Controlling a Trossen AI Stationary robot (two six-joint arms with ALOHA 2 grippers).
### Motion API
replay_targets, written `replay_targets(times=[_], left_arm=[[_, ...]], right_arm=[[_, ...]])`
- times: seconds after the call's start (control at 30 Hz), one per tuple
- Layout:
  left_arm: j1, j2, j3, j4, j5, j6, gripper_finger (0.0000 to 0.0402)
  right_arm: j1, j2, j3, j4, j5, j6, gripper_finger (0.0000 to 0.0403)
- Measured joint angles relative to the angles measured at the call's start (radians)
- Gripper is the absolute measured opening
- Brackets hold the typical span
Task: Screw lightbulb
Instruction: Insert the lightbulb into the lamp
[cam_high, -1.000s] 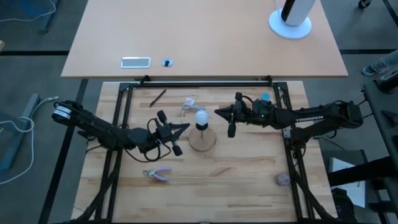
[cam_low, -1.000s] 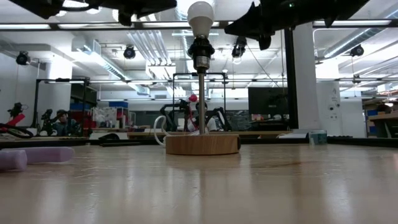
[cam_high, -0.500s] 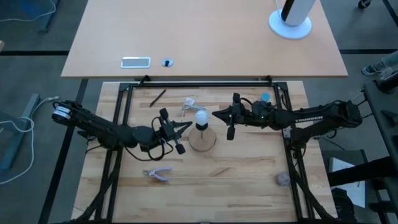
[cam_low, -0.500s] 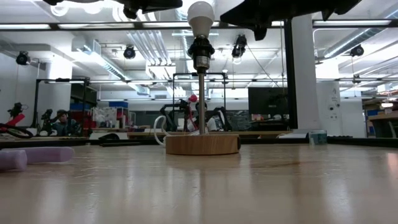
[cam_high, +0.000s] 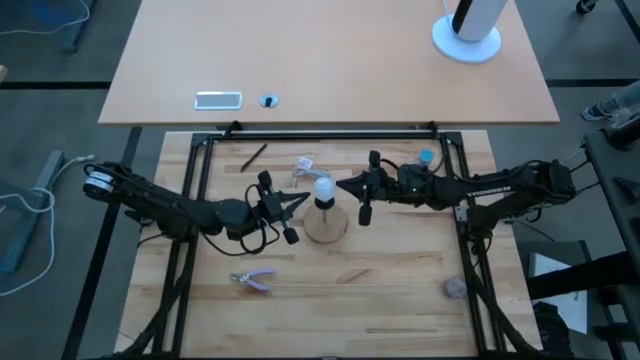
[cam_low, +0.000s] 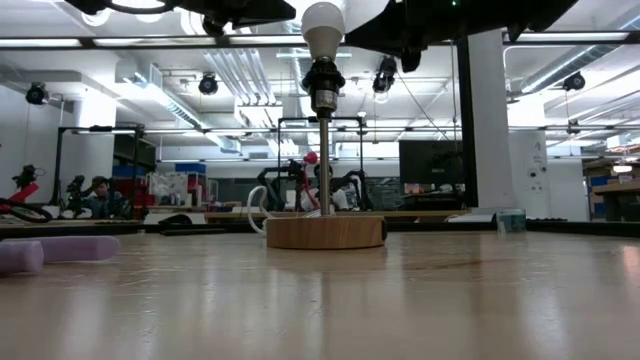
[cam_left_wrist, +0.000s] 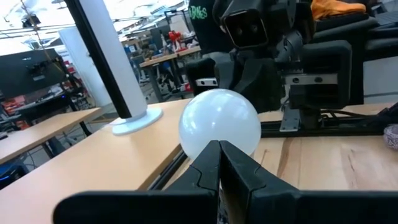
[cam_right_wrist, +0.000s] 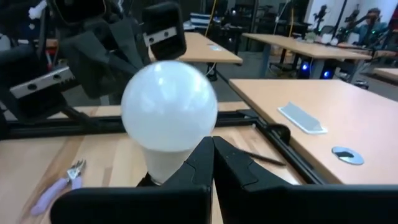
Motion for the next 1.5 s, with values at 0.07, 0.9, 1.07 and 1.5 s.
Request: replay_targets(times=[0.07,0.9,1.07,1.5], left_arm=[[0.001,0.0,-0.001,-0.001,0.0,0.0,0.0],[0.001,-0.015,-0.007,-0.039,-0.109,-0.007,0.0],[-0.025,-0.026,-0.007,-0.045,0.033,0.01,0.0],[0.02,-0.005,-0.001,-0.024,0.079,0.009,0.0]], right_arm=[[0.001,0.001,0.0,-0.004,0.0,0.0,0.0],[0.04,-0.01,0.0,-0.071,0.127,0.012,0.0],[0.04,-0.022,0.0,-0.059,0.131,-0.005,0.0],[0.045,-0.022,0.023,-0.055,0.099,-0.046,0.0]])
